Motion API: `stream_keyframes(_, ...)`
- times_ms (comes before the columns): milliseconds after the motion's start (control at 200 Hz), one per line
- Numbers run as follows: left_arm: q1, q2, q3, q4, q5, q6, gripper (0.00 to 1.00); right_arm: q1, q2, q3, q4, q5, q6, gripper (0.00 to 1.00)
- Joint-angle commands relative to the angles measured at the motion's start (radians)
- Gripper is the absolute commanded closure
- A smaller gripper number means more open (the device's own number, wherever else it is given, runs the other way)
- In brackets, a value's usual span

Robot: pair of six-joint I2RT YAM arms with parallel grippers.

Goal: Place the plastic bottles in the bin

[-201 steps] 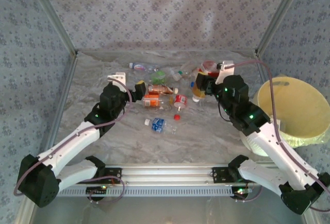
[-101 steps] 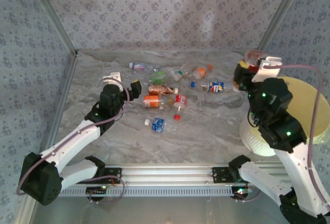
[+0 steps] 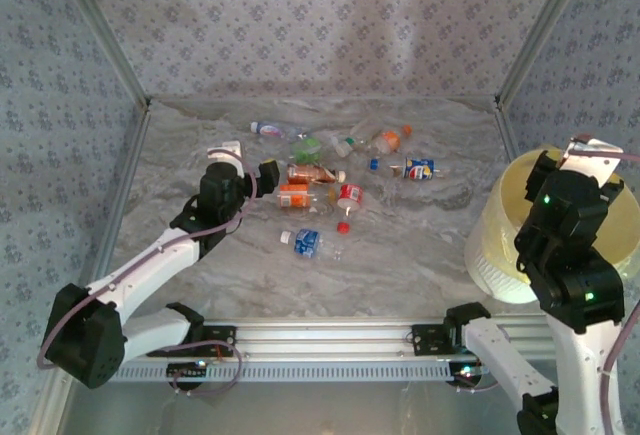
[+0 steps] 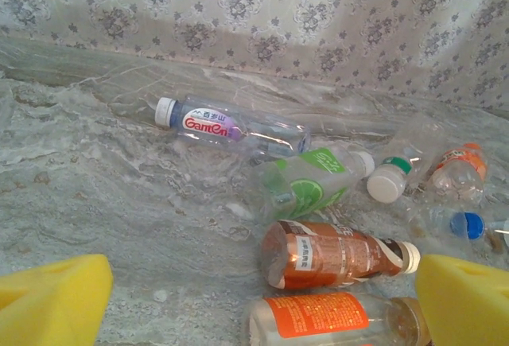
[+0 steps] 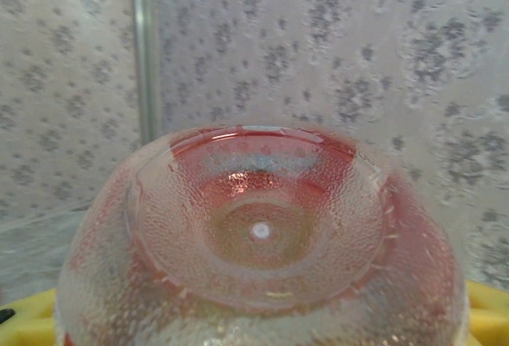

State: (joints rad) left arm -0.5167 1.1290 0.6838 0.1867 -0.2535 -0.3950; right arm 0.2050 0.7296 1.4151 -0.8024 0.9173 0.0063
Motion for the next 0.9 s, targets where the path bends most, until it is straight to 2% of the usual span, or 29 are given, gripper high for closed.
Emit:
stream_keyframes(0, 0.010, 0.000, 0.014, 0.042, 0.016, -0.008, 0.02, -0.066, 0.011, -0.018, -0.021, 0.062, -0.037, 0.46)
stream_keyframes(80, 0.013, 0.001, 0.013, 0.042, 0.016, -0.011, 0.02, -0.136, 0.018, -0.044, -0.041, 0.041, -0.018, 0.46)
stream_keyframes(175, 0.018, 0.005, 0.015, 0.043, 0.020, -0.017, 0.02, -0.260, 0.042, -0.068, -0.098, -0.040, 0.024, 0.46)
stream_keyframes(355, 0.036, 0.018, 0.034, 0.034, 0.042, -0.021, 0.02, -0.567, 0.127, -0.103, -0.172, -0.335, 0.093, 0.43)
stream_keyframes(425, 0.040, 0.020, 0.044, 0.022, 0.048, -0.020, 0.02, -0.643, 0.162, -0.104, -0.194, -0.411, 0.121, 0.42)
stream_keyframes(660, 0.047, 0.028, 0.047, 0.013, 0.049, -0.028, 0.02, -0.679, 0.225, -0.142, -0.211, -0.327, 0.141, 0.30)
stream_keyframes(705, 0.048, 0.030, 0.049, 0.011, 0.048, -0.031, 0.02, -0.679, 0.232, -0.143, -0.212, -0.305, 0.139, 0.25)
stream_keyframes(814, 0.048, 0.034, 0.052, 0.007, 0.050, -0.033, 0.02, -0.678, 0.243, -0.137, -0.210, -0.248, 0.142, 0.01)
stream_keyframes(894, 0.049, 0.031, 0.057, 0.003, 0.048, -0.030, 0.02, -0.676, 0.238, -0.131, -0.208, -0.237, 0.148, 0.00)
